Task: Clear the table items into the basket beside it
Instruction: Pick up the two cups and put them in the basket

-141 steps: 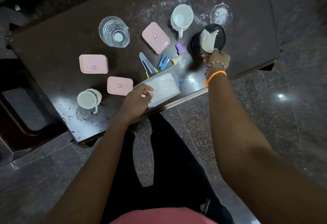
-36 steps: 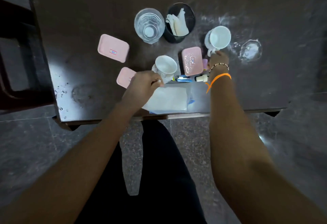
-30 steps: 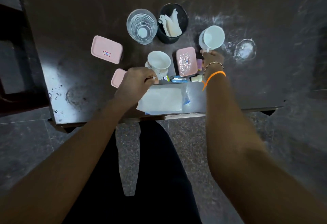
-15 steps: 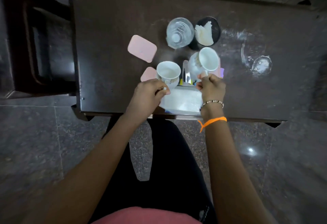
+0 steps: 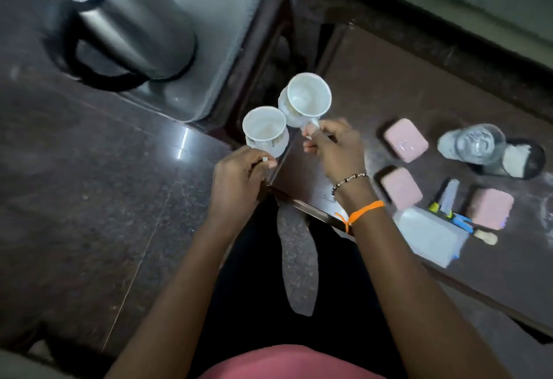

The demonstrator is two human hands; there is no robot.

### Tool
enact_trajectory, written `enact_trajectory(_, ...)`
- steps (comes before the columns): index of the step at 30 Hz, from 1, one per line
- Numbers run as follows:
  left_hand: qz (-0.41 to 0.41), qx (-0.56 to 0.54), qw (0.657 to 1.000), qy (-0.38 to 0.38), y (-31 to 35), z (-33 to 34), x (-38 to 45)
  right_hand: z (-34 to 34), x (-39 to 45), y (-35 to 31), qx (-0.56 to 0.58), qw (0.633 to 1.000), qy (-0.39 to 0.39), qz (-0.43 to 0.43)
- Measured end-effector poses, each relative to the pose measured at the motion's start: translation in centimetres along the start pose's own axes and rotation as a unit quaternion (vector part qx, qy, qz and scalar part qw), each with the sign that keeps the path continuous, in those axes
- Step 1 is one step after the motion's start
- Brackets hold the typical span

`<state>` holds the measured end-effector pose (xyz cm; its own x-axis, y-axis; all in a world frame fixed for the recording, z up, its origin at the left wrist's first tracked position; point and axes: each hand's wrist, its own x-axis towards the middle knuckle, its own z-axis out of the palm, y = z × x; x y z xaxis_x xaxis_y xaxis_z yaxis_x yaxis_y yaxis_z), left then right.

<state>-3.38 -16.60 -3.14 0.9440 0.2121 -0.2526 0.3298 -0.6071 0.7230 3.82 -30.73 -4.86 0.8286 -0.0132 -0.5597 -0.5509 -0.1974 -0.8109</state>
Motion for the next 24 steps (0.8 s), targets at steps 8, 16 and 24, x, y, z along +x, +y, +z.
enact_trajectory(8,-0.066,0.058,0.994,0.063,-7.6,-10.5,6.9,14.6,4.7,-6.5,-0.018,1.0,-0.02,0.0)
enact_trajectory(16,-0.098,0.118,0.986,-0.066,-12.3,-10.5,12.6,21.0,10.1,-7.1,-0.292,0.952,0.082,0.045)
enact_trajectory(24,-0.115,0.157,0.98,-0.048,-13.1,-8.7,13.3,21.6,10.8,-6.1,-0.41,0.905,0.109,0.023)
